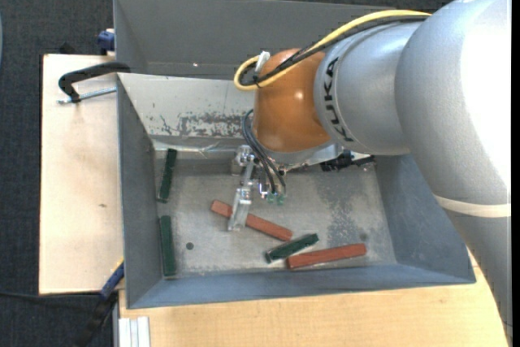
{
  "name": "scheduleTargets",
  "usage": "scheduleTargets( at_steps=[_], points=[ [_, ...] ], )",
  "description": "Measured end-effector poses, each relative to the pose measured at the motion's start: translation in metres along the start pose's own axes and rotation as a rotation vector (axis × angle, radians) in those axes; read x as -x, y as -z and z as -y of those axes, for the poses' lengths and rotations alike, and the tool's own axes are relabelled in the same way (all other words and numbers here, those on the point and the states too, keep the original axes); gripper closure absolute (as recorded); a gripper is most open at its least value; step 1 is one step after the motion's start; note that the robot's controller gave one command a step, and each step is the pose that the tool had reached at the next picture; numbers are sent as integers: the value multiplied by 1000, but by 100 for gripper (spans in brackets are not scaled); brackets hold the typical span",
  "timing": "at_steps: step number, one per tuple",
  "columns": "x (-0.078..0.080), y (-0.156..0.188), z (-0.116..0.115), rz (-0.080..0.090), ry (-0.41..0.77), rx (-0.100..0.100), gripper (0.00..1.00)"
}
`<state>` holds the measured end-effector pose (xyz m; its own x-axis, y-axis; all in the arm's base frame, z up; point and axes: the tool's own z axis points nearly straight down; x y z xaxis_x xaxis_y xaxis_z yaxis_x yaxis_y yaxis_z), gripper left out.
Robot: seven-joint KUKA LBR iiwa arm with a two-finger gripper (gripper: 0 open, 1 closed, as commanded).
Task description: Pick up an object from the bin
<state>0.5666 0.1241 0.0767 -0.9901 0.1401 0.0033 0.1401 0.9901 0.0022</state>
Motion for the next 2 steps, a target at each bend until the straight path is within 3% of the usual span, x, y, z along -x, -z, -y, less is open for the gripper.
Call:
scheduleTargets(
  at_steps=[1,2],
  points=[
    [10,-6,-57,8,71,1,100],
    [10,-6,-57,8,71,1,0]
  ],
)
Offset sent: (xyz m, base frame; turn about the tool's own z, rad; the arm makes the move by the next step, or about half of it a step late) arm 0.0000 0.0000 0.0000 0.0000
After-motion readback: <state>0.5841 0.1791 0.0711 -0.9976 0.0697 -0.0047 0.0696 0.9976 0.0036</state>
